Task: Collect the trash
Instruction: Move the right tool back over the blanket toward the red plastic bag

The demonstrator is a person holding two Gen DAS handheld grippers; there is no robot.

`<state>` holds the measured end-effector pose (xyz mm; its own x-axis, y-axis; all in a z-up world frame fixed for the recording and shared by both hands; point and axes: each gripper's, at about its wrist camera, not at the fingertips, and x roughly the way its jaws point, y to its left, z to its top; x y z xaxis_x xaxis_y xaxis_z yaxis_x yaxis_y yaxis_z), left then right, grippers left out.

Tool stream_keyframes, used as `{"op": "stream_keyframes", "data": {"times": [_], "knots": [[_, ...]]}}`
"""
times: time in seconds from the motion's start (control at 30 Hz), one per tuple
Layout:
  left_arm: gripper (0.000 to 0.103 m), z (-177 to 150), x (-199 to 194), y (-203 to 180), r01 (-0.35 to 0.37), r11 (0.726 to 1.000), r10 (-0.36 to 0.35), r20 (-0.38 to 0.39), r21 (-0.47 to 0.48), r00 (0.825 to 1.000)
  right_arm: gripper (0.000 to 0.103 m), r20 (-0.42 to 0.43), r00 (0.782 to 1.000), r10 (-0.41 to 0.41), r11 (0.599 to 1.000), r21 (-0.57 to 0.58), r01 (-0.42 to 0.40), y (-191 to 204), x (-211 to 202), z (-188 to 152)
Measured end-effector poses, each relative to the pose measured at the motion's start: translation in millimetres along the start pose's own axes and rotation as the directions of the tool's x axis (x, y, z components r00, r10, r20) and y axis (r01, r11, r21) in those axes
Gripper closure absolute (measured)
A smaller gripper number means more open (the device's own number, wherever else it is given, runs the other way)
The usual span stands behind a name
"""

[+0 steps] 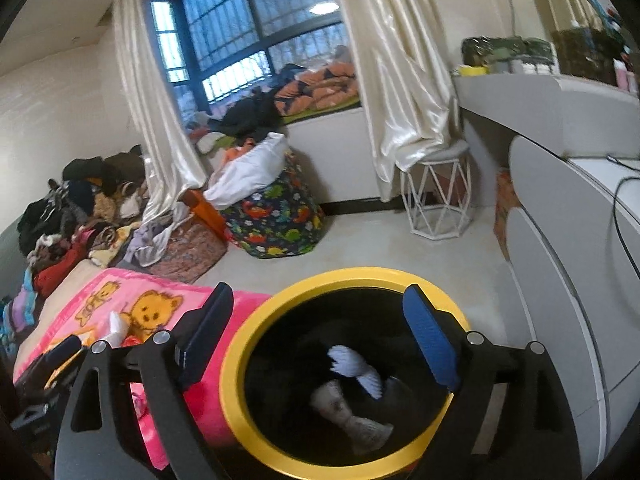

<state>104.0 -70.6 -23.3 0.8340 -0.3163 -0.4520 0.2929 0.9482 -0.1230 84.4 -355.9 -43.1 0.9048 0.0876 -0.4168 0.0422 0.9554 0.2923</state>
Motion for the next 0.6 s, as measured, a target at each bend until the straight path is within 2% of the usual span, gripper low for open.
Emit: {"op": "stream_keyframes", "data": {"times": [0.3, 0.6], "knots": [[0.011, 3.7, -17.1, 20.5, -0.05, 0.998, 0.052, 0.037, -0.032, 0.998, 0.017, -0.006, 0.996, 0.089, 0.993, -0.079, -0.089, 42.7, -7.0, -5.7], [0.011, 5.8, -28.8, 43.9, -0.093, 0.994, 0.097, 0.056, -0.063, 0.994, 0.016, -0.018, 0.986, 0.165, 0.968, -0.188, -0.166, 81.5, -14.7, -11.0]]}}
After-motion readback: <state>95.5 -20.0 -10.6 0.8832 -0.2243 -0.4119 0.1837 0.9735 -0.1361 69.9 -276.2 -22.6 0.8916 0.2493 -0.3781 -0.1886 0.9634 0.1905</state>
